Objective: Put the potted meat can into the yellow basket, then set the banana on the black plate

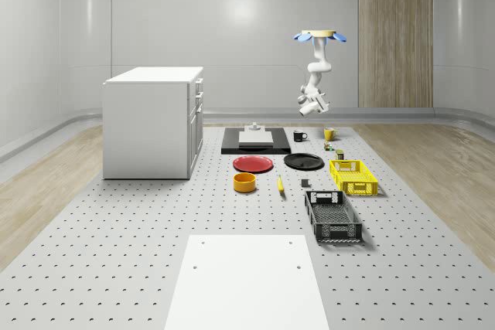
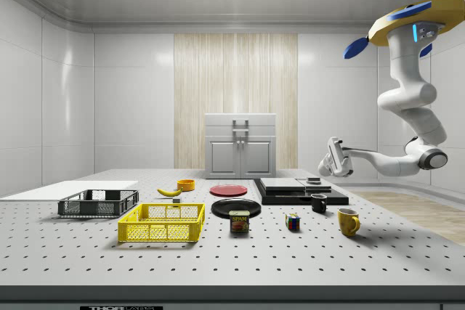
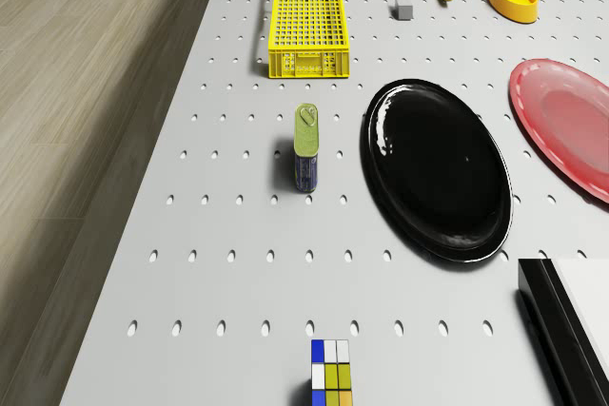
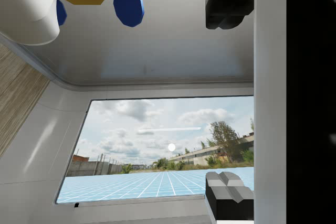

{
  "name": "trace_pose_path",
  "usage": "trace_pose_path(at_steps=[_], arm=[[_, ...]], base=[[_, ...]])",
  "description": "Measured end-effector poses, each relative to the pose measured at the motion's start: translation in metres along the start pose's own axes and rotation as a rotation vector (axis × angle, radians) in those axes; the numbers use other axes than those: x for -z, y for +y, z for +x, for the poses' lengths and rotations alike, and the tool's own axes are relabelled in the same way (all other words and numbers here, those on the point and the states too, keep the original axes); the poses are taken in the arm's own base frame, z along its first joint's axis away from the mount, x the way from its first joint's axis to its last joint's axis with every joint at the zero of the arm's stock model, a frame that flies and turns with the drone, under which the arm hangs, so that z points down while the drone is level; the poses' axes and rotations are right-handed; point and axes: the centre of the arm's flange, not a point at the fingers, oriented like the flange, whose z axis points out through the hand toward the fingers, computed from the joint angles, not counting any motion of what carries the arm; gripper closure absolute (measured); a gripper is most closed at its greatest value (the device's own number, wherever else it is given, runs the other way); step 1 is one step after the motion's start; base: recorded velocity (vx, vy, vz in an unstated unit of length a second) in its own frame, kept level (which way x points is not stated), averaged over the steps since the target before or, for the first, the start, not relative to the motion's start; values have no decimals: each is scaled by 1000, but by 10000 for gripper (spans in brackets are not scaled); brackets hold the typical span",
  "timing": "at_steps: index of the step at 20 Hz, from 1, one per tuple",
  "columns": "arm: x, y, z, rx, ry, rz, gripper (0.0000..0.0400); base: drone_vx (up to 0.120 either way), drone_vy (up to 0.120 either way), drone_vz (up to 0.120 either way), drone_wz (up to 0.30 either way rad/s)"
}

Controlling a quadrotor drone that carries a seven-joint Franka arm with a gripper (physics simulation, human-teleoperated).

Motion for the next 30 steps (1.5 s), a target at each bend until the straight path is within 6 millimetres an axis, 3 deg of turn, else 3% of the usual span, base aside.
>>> trace_pose_path(at_steps=[3,6,12,19,30], arm=[[-13,-34,-35,11,362,-364,0],[-46,-58,-59,22,701,-705,0],[-101,-68,-72,38,1117,-1119,0],[-124,-66,-71,48,1288,-1285,0],[-132,-65,-69,53,1348,-1341,0]], base=[[120,0,-120,0],[120,0,-120,0],[120,0,-120,0],[120,0,-120,0],[120,0,-109,0]])
